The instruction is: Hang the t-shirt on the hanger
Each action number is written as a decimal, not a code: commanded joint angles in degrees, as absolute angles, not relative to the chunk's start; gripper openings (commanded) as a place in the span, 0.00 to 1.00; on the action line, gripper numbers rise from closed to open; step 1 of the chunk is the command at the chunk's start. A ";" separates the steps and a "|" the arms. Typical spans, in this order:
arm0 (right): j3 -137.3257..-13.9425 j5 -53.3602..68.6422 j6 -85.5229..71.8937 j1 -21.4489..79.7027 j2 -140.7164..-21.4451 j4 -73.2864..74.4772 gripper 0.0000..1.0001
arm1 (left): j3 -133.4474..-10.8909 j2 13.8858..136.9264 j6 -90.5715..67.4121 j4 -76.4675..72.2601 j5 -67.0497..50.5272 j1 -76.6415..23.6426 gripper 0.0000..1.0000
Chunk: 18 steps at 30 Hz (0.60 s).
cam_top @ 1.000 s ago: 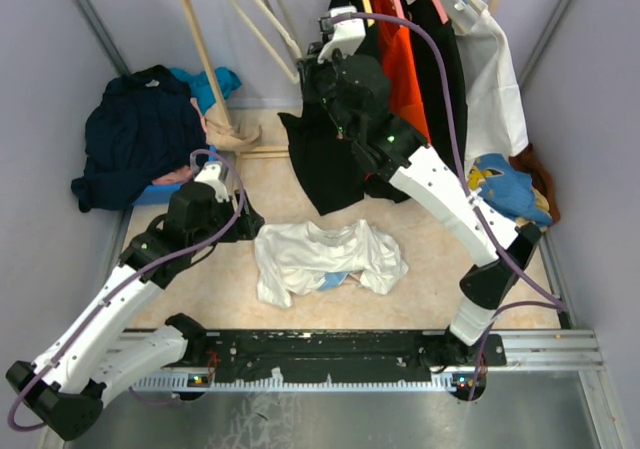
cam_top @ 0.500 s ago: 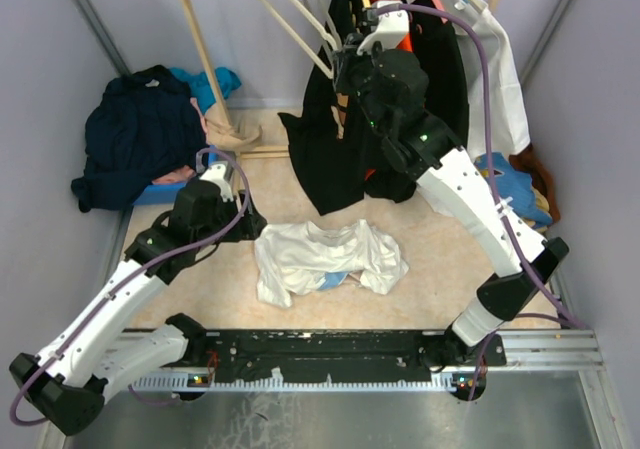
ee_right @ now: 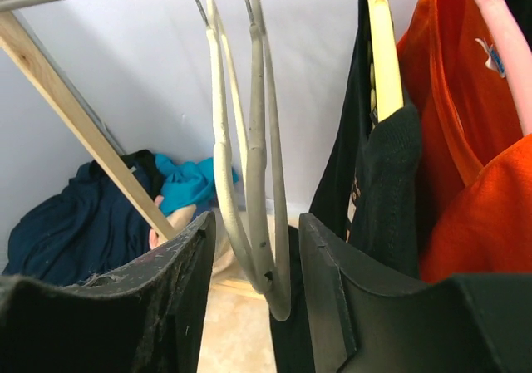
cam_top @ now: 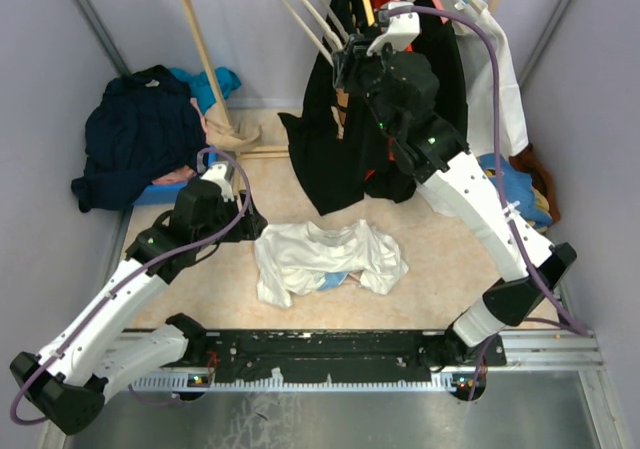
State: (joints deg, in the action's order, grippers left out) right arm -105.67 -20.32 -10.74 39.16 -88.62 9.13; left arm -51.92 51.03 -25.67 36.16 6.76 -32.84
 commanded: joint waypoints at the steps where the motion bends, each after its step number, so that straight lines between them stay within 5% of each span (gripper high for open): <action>1: -105.25 -19.22 -11.03 38.20 -84.99 4.97 0.46 | -53.02 50.90 -25.65 35.31 5.96 -32.70 0.72; 18: -102.09 -17.32 -11.69 38.00 -82.64 3.37 0.52 | -52.47 50.45 -25.75 35.24 5.92 -32.70 0.71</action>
